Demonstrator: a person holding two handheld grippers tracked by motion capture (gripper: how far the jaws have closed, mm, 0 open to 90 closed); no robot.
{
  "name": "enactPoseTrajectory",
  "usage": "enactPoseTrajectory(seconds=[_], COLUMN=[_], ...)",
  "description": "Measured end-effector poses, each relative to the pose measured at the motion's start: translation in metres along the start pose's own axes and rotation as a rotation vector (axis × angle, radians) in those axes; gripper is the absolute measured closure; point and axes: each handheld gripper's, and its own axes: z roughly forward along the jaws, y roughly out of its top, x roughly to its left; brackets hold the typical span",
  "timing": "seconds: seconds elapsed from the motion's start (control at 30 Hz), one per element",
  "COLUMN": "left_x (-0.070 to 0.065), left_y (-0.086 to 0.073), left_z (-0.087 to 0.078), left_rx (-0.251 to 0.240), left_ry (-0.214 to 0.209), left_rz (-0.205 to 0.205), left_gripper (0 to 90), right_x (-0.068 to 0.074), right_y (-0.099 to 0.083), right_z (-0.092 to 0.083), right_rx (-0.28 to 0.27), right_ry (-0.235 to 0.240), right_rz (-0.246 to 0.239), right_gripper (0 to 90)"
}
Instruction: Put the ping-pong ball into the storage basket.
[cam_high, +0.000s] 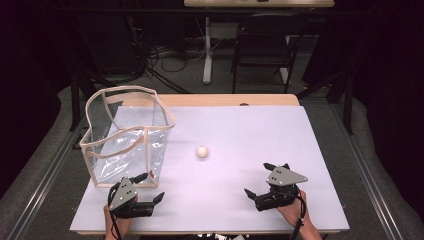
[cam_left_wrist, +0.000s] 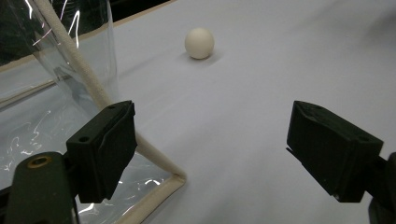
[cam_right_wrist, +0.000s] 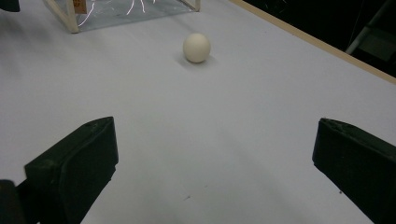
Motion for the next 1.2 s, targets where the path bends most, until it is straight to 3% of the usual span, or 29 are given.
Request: enactPoseTrajectory(seconds=[0.47,1.2], left_x=[0.000,-0.001], left_y=[0.000,0.000], left_z=[0.000,0.002], left_rx=[0.008,0.014], left_ry=[0.000,-0.006], left_rz=[0.006,0.007], left_gripper=[15.9,15.9], right_x=[0.001,0.000], right_y=[0.021,0.033], right_z=[0.032,0.068], right_rx=[0.035,0.076], right_ry=[0.052,0.086], right_rz=[-0.024,-0.025], right_gripper=[0.0,0.0])
